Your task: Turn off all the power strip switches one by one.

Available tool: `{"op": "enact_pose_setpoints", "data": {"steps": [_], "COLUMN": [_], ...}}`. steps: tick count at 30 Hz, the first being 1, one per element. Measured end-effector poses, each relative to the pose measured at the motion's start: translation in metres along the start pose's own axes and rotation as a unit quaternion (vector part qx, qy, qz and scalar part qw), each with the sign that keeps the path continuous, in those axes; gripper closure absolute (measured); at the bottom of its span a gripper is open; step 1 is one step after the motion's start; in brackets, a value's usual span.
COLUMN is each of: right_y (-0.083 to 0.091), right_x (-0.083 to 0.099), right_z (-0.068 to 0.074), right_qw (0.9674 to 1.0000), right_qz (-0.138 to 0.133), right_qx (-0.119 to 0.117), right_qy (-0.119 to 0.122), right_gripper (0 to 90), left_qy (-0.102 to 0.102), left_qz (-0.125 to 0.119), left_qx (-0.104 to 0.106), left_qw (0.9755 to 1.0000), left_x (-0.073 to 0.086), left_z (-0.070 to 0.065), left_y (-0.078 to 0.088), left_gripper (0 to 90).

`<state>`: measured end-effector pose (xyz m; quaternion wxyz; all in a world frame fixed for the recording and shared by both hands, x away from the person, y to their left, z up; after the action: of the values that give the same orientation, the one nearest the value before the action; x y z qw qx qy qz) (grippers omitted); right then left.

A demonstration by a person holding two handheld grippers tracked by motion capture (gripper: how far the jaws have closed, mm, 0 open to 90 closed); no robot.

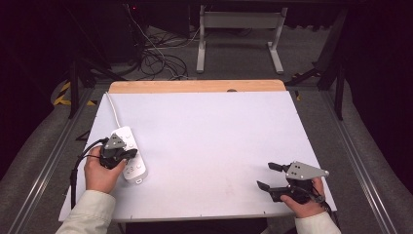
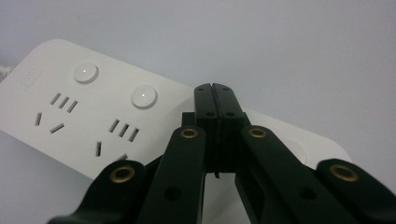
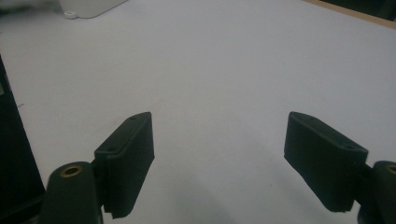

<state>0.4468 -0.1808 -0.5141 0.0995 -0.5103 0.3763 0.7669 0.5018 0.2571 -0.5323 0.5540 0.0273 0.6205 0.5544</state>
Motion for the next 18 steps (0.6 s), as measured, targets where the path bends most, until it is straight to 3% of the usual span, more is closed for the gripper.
{"op": "enact_pose_setpoints", "data": {"steps": [14,18], "right_y": [0.0002,0.0008], "right_x": [-0.0003,-0.0004], "right_z": [0.0004,0.0007], "right_qw": [1.0,1.0], "right_qz": [-0.001,-0.001], "right_qx": [-0.001,0.0], "right_qy": [-0.001,-0.001], "right_gripper": [24.6,24.6], "left_qy": [0.012,-0.006], "left_qz": [0.005,0.018], "left_qx": [-0.003,-0.022], "left_qw": [0.9999,0.9996], "left_x": [0.0001,0.0], "left_z": [-0.0008,-0.0015], "left_y": [-0.0004,-0.001], "left_gripper": [90.0,90.0]}}
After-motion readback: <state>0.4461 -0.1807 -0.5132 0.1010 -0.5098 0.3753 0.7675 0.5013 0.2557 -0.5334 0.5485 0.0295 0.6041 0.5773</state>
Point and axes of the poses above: each handheld gripper's, and its own axes: y roughly backward along the jaws, x roughly out of its underside, z roughly to its left, the point moved 10 cm from there along -y, roughly forward along the jaws, and after that the axes turned 15 degrees about -y, right-handed, at the moved point
